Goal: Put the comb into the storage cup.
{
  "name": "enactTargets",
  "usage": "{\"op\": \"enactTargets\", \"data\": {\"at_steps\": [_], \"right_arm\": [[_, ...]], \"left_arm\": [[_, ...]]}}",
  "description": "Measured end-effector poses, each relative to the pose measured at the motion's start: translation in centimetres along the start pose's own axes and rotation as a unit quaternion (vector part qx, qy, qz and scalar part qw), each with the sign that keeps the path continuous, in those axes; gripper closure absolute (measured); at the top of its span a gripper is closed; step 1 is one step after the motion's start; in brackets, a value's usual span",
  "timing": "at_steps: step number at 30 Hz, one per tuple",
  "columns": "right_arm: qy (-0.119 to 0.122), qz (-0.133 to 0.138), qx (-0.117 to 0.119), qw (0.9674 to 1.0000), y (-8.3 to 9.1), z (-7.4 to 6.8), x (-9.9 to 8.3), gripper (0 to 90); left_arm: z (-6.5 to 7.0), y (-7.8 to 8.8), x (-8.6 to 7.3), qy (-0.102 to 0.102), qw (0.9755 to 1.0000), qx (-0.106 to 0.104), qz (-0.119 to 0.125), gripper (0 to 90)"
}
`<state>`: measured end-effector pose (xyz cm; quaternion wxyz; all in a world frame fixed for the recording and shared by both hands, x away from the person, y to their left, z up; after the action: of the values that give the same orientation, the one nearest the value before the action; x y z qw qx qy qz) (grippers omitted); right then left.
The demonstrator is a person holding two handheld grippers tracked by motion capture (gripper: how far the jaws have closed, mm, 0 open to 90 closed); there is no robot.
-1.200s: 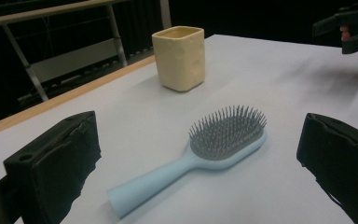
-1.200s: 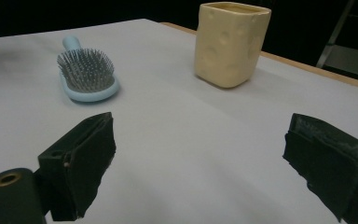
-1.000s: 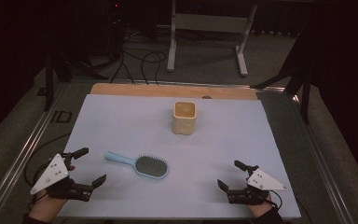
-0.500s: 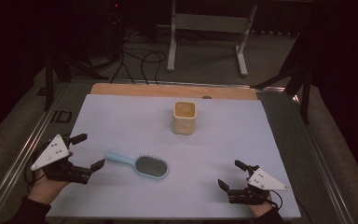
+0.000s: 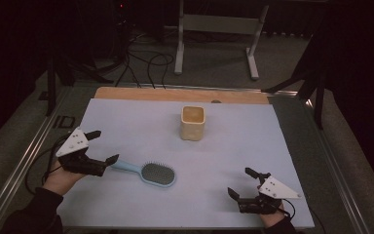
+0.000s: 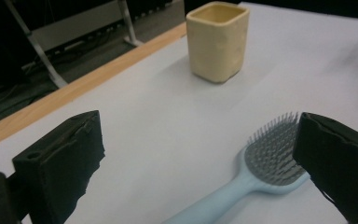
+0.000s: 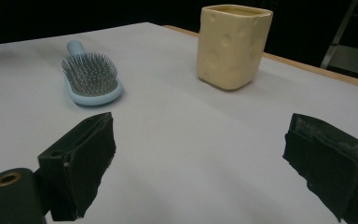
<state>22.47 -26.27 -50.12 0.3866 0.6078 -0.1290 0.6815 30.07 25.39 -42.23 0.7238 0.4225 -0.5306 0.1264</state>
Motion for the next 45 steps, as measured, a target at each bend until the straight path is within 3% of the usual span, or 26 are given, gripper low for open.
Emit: {"op": "enactTargets", "data": {"at_steps": [6, 7, 10, 17, 21, 30, 37, 39, 40, 42, 43, 45], "right_arm": [[0.000, 0.000, 0.000, 1.0000, 0.0, 0.0, 0.0, 8.7], [0.000, 0.000, 0.001, 1.0000, 0.0, 0.0, 0.0, 8.7], [0.000, 0.000, 0.001, 1.0000, 0.0, 0.0, 0.0, 8.7], [-0.001, 0.000, 0.002, 1.0000, -0.1, 0.0, -0.1, 8.7], [0.000, 0.001, 0.003, 1.0000, 0.0, 0.0, -0.1, 8.7], [0.001, -0.001, 0.005, 1.0000, -0.1, 0.0, -0.1, 8.7], [0.001, -0.002, 0.006, 1.0000, -0.1, 0.0, -0.1, 8.7], [0.003, -0.002, 0.005, 1.0000, -0.1, 0.0, -0.1, 8.7], [0.002, -0.001, 0.006, 1.0000, -0.1, 0.0, -0.1, 8.7], [0.001, -0.003, 0.006, 1.0000, -0.1, 0.0, -0.1, 8.7], [0.003, -0.002, 0.006, 1.0000, -0.1, 0.0, -0.1, 8.7], [0.002, -0.001, 0.005, 1.0000, -0.1, -0.1, 0.0, 8.7]], "left_arm": [[-1.2, -1.2, -0.4, 0.005, 0.9998, 0.006, -0.016, 10.4], [-1.4, -1.5, -0.5, 0.005, 0.9998, 0.004, -0.021, 15.0], [-1.7, -2.1, -1.0, -0.001, 0.9995, 0.014, -0.027, 17.5], [-2.5, -3.3, -1.8, -0.001, 0.9985, 0.007, -0.054, 32.9], [-2.9, -4.2, -2.2, 0.002, 0.9964, 0.005, -0.085, 41.5], [-2.8, -5.2, -2.3, -0.005, 0.9932, 0.009, -0.116, 56.6], [-2.9, -6.1, -3.0, -0.010, 0.9883, 0.012, -0.151, 68.4], [-2.9, -6.3, -3.1, -0.011, 0.9874, 0.010, -0.158, 75.3], [-3.1, -6.5, -3.2, -0.012, 0.9857, 0.012, -0.168, 77.8], [-3.2, -6.6, -3.3, -0.011, 0.9855, 0.012, -0.169, 84.9], [-3.4, -6.8, -3.4, -0.010, 0.9841, 0.010, -0.177, 88.5], [-3.5, -6.9, -3.5, -0.009, 0.9837, 0.011, -0.179, 89.2]]}}
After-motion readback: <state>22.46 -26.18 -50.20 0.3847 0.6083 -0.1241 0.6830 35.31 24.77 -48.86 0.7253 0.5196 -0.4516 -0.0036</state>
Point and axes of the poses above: each handheld gripper's, and its own axes: y roughly backward along the jaws, x roughly out of its top, z roughly to its right, the point moved 1 cm from there along -y, roughly forward along the jaws, and after that the axes turned 12 degrees about y, right-handed, at the moved point
